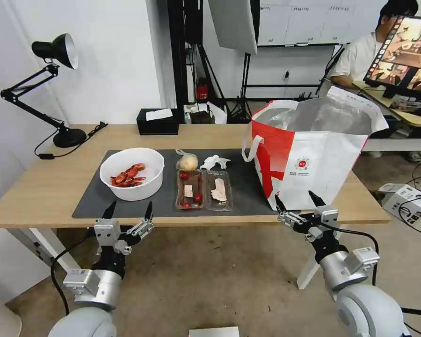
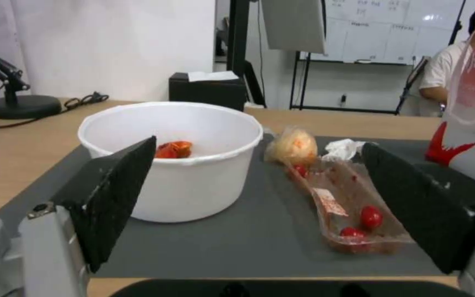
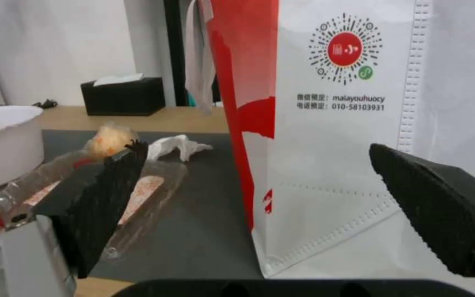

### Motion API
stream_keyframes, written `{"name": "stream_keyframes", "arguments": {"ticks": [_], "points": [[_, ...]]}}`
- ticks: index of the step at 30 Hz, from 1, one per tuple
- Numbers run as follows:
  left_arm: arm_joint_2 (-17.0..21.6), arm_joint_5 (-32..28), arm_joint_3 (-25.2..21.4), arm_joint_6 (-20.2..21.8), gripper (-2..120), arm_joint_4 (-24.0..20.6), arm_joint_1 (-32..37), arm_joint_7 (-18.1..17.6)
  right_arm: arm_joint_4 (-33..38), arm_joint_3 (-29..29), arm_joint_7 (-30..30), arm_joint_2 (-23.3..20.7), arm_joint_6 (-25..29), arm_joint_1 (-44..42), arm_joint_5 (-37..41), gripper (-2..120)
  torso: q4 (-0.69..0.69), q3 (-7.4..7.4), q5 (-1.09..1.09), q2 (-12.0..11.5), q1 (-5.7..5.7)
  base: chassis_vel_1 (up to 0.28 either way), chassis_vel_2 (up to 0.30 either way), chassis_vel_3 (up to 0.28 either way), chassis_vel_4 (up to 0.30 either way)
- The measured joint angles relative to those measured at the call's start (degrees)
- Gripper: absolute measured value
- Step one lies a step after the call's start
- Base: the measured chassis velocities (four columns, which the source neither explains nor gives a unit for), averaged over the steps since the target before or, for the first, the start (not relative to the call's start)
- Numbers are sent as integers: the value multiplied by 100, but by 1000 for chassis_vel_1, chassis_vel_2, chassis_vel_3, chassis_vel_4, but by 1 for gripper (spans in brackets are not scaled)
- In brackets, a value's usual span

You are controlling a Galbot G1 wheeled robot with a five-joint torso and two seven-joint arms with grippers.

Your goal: Pick up the trash from the table and place it into the takeout bag.

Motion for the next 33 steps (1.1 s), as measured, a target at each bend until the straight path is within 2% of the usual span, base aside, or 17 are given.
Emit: {"name": "stream_keyframes", "arguments": {"ticks": [15,18,21,22,24,25,26,27,28,30,33], "points": [[-4,14,-36,-15,100,-36,63,0,39,-112,3,41,-18,-135,11,100,0,0,0,1,-1,0,0,0,0],[-2,12,-49,-24,100,-42,85,0,99,-164,47,48,-93,-173,348,100,0,0,0,0,-1,0,0,0,0],[29,-4,-74,-29,100,-58,113,-2,290,-239,460,-12,-516,-59,2237,100,0,0,0,1,-1,0,0,0,0],[29,-4,-74,-29,100,-58,113,-2,290,-239,460,-12,-516,-59,2237,100,0,0,0,1,-1,0,0,0,0],[72,-23,-98,-31,100,-64,120,-4,393,-239,899,-111,-687,188,3824,100,1,0,0,0,-1,0,0,0,0],[88,-29,-107,-33,100,-64,120,-6,434,-220,1074,-133,-700,292,4374,100,0,0,0,0,-1,0,0,0,0],[98,-31,-113,-33,100,-64,120,-9,455,-201,1194,-141,-701,359,4718,100,1,0,0,0,-1,0,0,0,0],[98,-31,-113,-33,100,-64,120,-9,455,-201,1194,-141,-701,359,4718,100,1,0,0,0,-1,0,0,0,0],[120,-36,-127,-34,100,-59,120,-15,480,-156,1420,-147,-675,545,5541,100,0,0,-1,0,0,0,0,0,0],[154,-32,-150,-36,100,-31,118,-23,396,-185,1560,-149,-530,846,6494,100,1,0,-1,1,-1,0,0,0,0],[197,-20,-180,-37,100,-21,117,-27,189,-407,1731,-159,-367,1129,6856,100,0,0,0,0,-1,0,0,0,0]]}}
